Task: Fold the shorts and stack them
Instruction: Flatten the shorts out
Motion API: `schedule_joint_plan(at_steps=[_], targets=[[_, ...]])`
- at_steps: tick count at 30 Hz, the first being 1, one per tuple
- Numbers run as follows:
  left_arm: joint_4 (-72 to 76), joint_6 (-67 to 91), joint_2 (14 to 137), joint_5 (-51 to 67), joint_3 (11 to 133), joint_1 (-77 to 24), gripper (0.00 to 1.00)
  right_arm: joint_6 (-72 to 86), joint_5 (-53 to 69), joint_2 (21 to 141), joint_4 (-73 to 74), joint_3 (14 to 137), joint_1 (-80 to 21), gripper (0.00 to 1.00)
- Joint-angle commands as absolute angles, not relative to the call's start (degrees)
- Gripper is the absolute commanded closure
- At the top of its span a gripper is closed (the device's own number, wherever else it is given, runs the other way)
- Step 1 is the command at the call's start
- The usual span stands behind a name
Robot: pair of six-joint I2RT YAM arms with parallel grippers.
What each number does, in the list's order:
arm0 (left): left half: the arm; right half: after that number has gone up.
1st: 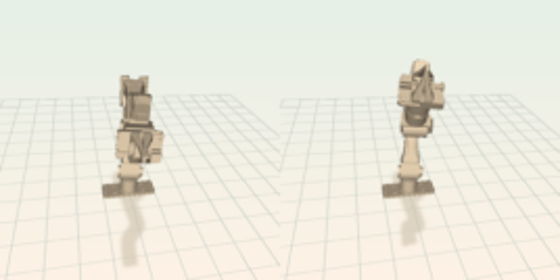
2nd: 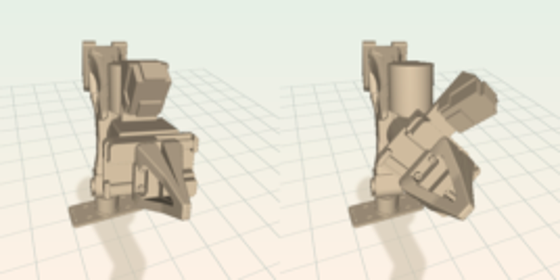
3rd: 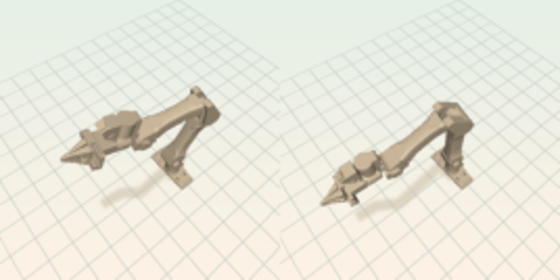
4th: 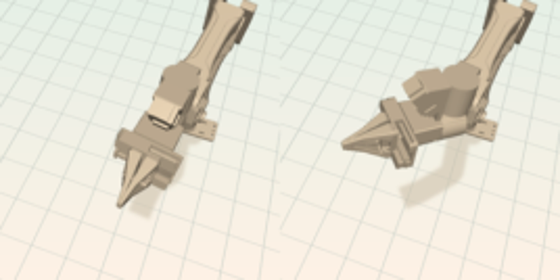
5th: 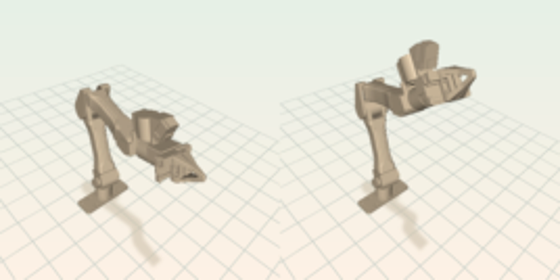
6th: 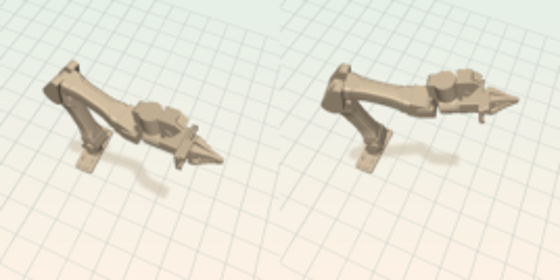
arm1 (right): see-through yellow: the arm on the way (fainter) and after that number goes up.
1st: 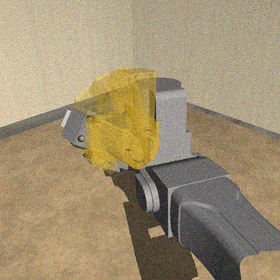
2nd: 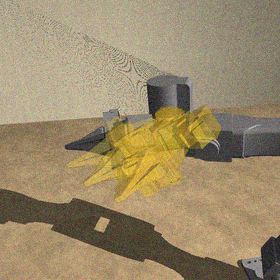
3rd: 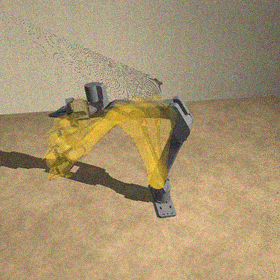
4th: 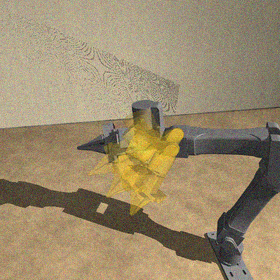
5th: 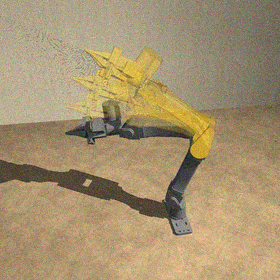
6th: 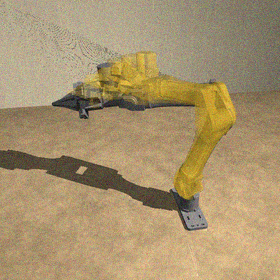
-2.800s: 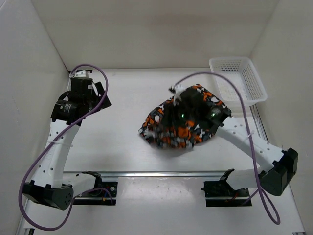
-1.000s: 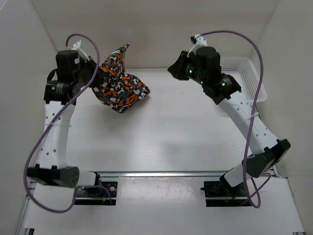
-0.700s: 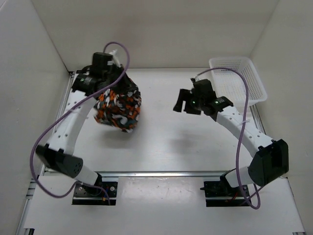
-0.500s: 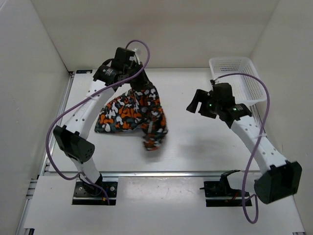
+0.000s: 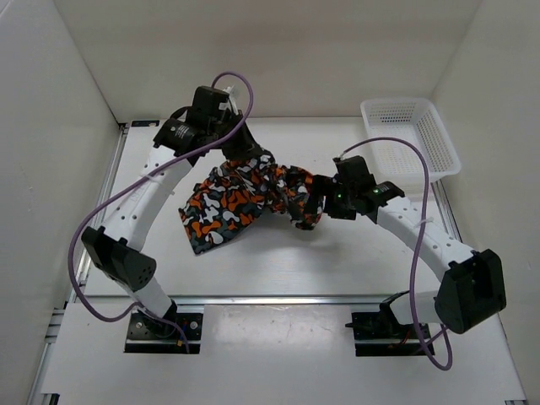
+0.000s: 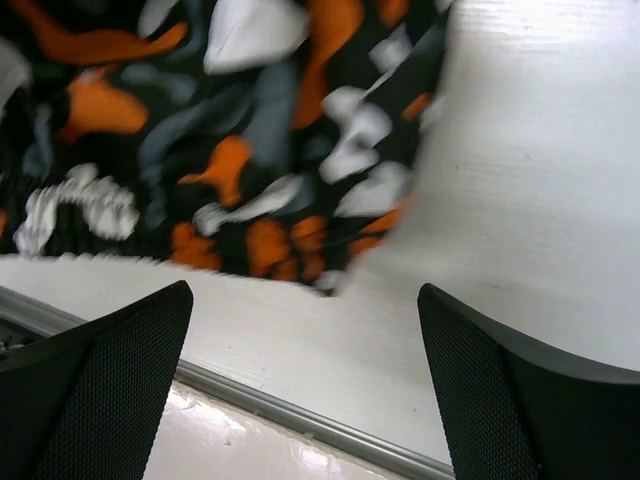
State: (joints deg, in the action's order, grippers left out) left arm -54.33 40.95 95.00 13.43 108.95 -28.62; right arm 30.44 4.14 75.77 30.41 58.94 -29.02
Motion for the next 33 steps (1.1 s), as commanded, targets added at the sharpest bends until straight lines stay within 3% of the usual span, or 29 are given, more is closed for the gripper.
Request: schedule_joint_plan(at_steps=[1,8,13,16,17,18,19,22,26,29,31,33], targets=[[-53.9,41.6,88.2,12.8,105.4,-28.6,0.90,32.9,2.0,73.7,29.3,59.0,-29.1,0.04],[-53.2,46.3,88.9,7.7,99.3,-40.3,0.90,35.8,-2.1,70.1,29.2,57.0,-23.5,0.08],[-53.2,45.7,99.7,11.1,110.1,-50.0,0.87,35.8,-11.3,60.3,33.6,56.4,-16.7,0.08],[-54.7,44.5,101.4,11.6,117.0,-50.6,0.60,34.2,-12.0,54.4,35.6,56.4,-11.7,0.08],[-55.3,43.8,100.6,10.6,117.5,-50.0,0.29,33.5,-11.4,53.2,35.6,55.8,-10.7,0.08],[-56.0,43.8,99.7,10.6,117.5,-49.1,0.18,31.9,-10.6,51.4,36.2,55.3,-9.8,0.07],[-56.0,43.8,96.9,9.9,116.8,-46.6,0.15,31.2,-9.4,51.4,36.7,55.3,-9.1,0.07],[-56.0,43.1,89.9,8.4,110.1,-39.8,0.17,29.2,-3.0,50.7,38.6,54.7,-8.3,0.07],[-56.0,41.8,81.1,7.2,92.3,-30.5,0.40,28.2,3.4,50.7,38.6,52.6,-11.1,0.10],[-56.0,41.2,77.3,6.0,83.8,-23.9,0.43,24.9,4.4,53.6,38.6,52.6,-17.5,0.10],[-54.6,39.4,77.3,7.1,78.2,-21.0,0.31,23.9,0.4,58.1,40.6,53.3,-21.9,0.04],[-53.9,37.9,79.3,7.1,76.1,-18.1,0.09,23.9,-3.1,61.6,42.3,54.3,-23.6,0.01]])
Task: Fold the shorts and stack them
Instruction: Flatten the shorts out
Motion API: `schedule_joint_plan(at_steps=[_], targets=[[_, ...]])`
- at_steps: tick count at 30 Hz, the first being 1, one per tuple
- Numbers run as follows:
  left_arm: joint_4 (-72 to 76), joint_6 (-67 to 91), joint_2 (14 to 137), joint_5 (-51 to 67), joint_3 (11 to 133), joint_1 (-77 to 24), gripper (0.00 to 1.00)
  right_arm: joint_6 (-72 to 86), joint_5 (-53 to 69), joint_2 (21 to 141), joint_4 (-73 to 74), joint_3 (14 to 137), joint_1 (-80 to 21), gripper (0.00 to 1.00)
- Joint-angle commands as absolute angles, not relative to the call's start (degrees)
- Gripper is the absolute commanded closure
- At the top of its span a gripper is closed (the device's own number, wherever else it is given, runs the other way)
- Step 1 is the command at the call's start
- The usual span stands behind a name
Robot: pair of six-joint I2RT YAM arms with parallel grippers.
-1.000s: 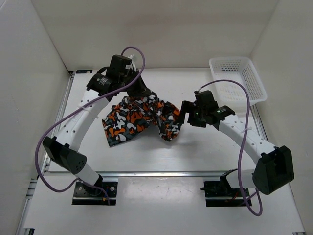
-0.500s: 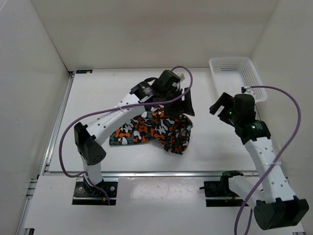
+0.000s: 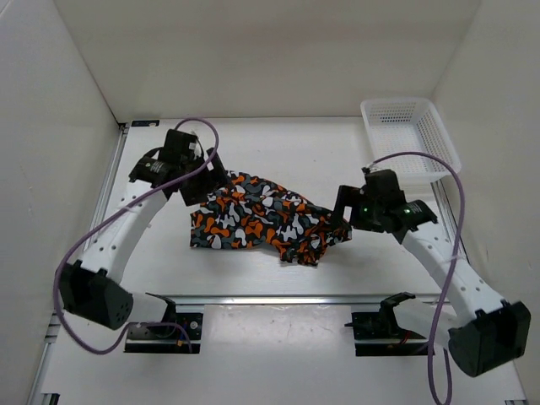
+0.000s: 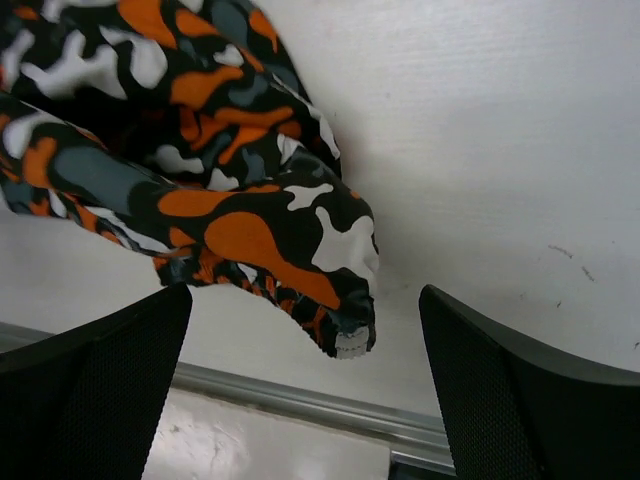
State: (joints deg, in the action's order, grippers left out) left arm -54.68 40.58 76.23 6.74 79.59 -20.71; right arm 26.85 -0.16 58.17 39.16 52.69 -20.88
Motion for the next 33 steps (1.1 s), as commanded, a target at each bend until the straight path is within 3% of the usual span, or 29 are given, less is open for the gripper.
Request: schedule_joint_plan(at_steps=[1,9,12,16,25,27,28,30,31,32,33], targets=[[-53.9,37.0,80.2,6.2,75.4,-17.5,0.04,23.9,-3.9,62.2,42.3,54.3,-23.6,0.01],[-51.0,34.6,90.3,2.5,76.1,-11.0,0.00,21.4,-2.0,66.4,40.1,54.3,-25.2,0.05],[-50.3,34.0,96.6,5.4,78.0,-9.1,0.00,22.0,-2.0,66.4,38.7,52.4,-25.2,0.18],[-50.3,34.0,101.9,5.9,81.3,-9.1,0.00,22.0,-1.5,66.4,38.7,51.8,-25.8,0.26],[-48.7,35.1,109.8,9.6,85.6,-9.1,0.09,22.0,-1.0,65.8,38.1,50.6,-26.3,0.27],[-48.7,35.1,110.3,10.3,87.2,-9.1,0.17,22.0,-1.0,65.8,38.1,50.6,-26.3,0.33],[-48.7,35.1,110.3,10.3,87.2,-9.1,0.31,22.0,-0.4,65.8,38.1,50.6,-26.3,0.37],[-48.7,34.5,110.3,10.9,87.7,-9.1,0.50,22.0,-0.4,65.8,38.1,50.6,-26.3,0.51],[-48.7,34.5,110.3,10.9,87.7,-9.1,0.74,22.0,-0.4,65.3,38.1,50.6,-26.3,0.57],[-48.7,34.5,110.3,10.9,87.7,-9.1,0.83,22.0,-0.4,65.3,38.1,50.6,-26.3,0.72],[-48.7,34.5,110.3,10.9,87.7,-9.1,0.90,22.0,-0.4,65.3,38.1,50.6,-26.3,0.78]])
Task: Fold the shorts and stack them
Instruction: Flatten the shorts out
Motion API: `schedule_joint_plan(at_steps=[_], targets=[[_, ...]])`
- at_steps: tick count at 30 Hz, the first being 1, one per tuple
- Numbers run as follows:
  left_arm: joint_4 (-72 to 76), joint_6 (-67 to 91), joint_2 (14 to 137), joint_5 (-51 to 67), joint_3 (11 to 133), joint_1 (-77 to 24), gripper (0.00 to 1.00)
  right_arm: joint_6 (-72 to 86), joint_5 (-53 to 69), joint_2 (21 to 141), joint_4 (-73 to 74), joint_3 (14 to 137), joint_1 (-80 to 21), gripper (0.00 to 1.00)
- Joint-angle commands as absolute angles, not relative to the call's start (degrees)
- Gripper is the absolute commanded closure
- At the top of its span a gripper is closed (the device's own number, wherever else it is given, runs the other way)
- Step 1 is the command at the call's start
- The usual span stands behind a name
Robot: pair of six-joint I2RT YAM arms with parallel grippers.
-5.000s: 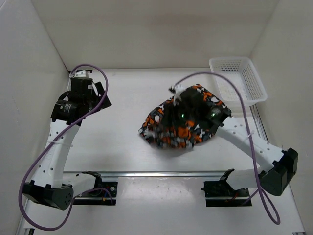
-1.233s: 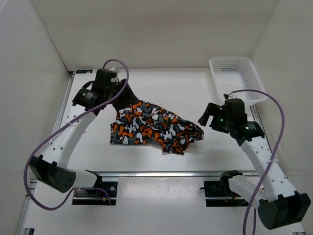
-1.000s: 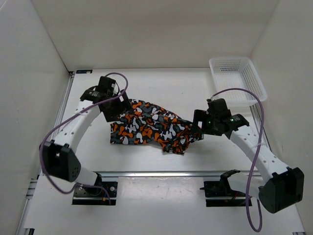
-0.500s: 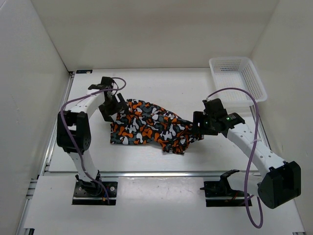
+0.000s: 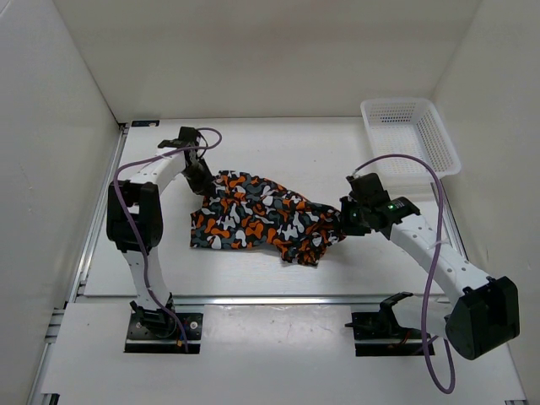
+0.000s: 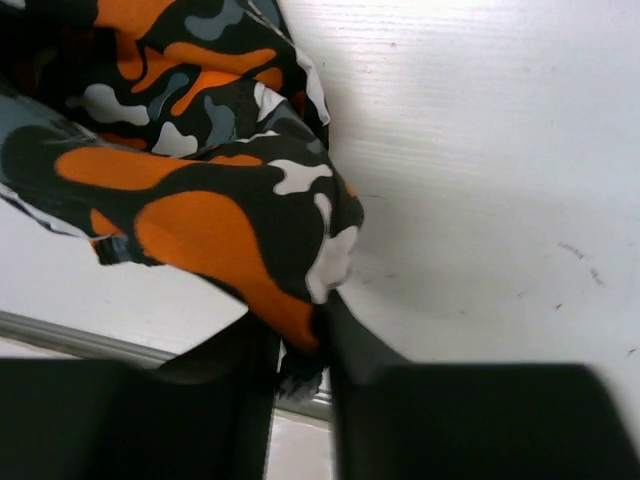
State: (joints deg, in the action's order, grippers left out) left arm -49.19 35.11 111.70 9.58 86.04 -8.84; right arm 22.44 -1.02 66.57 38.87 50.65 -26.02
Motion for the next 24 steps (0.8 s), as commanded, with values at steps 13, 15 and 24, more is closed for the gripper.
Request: schedule_joint_plan(at_steps=[13,15,24], targets=[[-50.7,34.0,105.6,7.5,89.3,-7.5,0.00,22.0,-0.4,64.8,38.1,51.2,-26.3,1.00],[-52.9,35.1,107.4,6.7,90.6,-7.5,0.00,22.0,-0.4,64.8,38.1,51.2,-26.3,1.00],[-65.2,37.3,120.7,-3.5,104.5,-11.4,0.07,22.5,-0.4,65.3,38.1,51.7,-26.8,1.00]])
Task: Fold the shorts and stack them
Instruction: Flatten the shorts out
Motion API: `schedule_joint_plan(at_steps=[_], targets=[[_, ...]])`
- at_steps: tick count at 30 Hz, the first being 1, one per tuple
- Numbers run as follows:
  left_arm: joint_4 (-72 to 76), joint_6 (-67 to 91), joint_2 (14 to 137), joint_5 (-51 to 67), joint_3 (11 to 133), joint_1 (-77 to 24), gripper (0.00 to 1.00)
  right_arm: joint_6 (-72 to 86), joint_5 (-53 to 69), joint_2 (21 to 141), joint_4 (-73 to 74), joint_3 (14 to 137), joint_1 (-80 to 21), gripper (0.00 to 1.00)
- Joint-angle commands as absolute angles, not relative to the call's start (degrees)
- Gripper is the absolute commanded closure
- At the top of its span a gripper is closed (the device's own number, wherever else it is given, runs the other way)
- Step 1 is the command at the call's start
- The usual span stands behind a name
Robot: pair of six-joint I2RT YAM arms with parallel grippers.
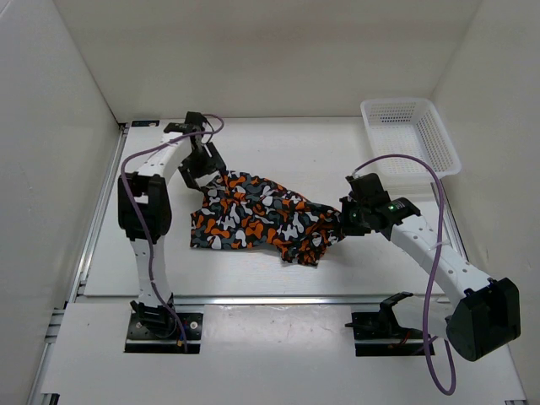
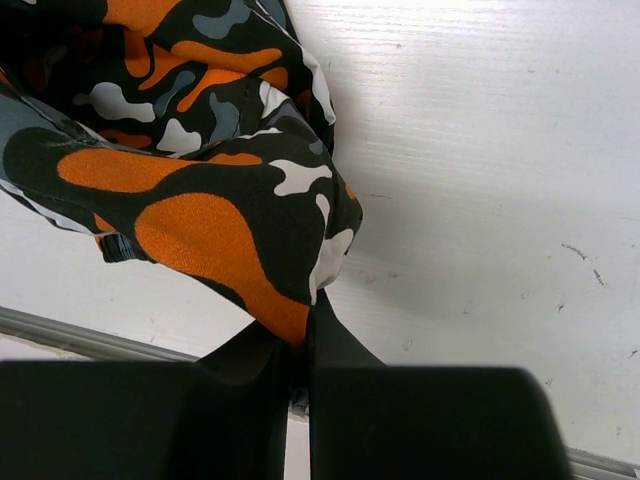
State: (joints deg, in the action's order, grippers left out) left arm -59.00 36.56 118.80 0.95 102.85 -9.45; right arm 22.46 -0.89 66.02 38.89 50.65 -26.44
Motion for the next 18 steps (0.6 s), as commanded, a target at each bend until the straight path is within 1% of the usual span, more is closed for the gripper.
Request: schedule_joint_plan(at_steps=[1,5,6,8,10,12,13,15,16,17,18], targets=[[-65.2,37.3,120.7,-3.5,103.5,-12.0,0.08,22.5,-0.4,65.3,38.1,51.7,-26.8,1.00],[-62.3,36.6,119.6,-1.1,100.6,-12.0,0.14,22.5,-0.4,65.3,38.1,51.7,-26.8,1.00],[-62.3,36.6,119.6,-0.4,100.0,-12.0,0.19,22.5,-0.4,65.3,38.1,52.2,-26.8,1.00],[-62.3,35.9,117.8,0.3,99.4,-12.0,0.27,22.5,-0.4,65.3,38.1,52.2,-26.8,1.00],[-62.3,35.2,116.1,-0.4,97.8,-12.0,0.40,22.5,-0.4,65.8,38.1,52.2,-26.8,1.00],[-61.8,35.2,113.0,-1.0,96.2,-12.0,0.43,22.5,-0.4,65.8,38.1,52.7,-26.8,1.00],[-61.8,35.2,112.2,-1.1,96.2,-12.0,0.48,22.5,-0.4,65.8,38.1,52.7,-26.8,1.00],[-61.8,35.2,110.1,-1.6,95.4,-12.0,0.51,22.5,-0.4,66.4,37.6,52.7,-26.8,1.00],[-61.8,35.2,110.0,-1.6,94.8,-12.0,0.55,22.5,-0.4,66.4,37.6,52.7,-26.8,1.00],[-61.8,35.2,109.4,-1.6,94.8,-12.0,0.69,22.0,-0.4,66.4,37.6,52.7,-26.8,1.00],[-61.8,35.2,109.4,-1.6,94.8,-12.0,0.78,22.0,-0.4,66.9,37.6,52.7,-26.8,1.00]])
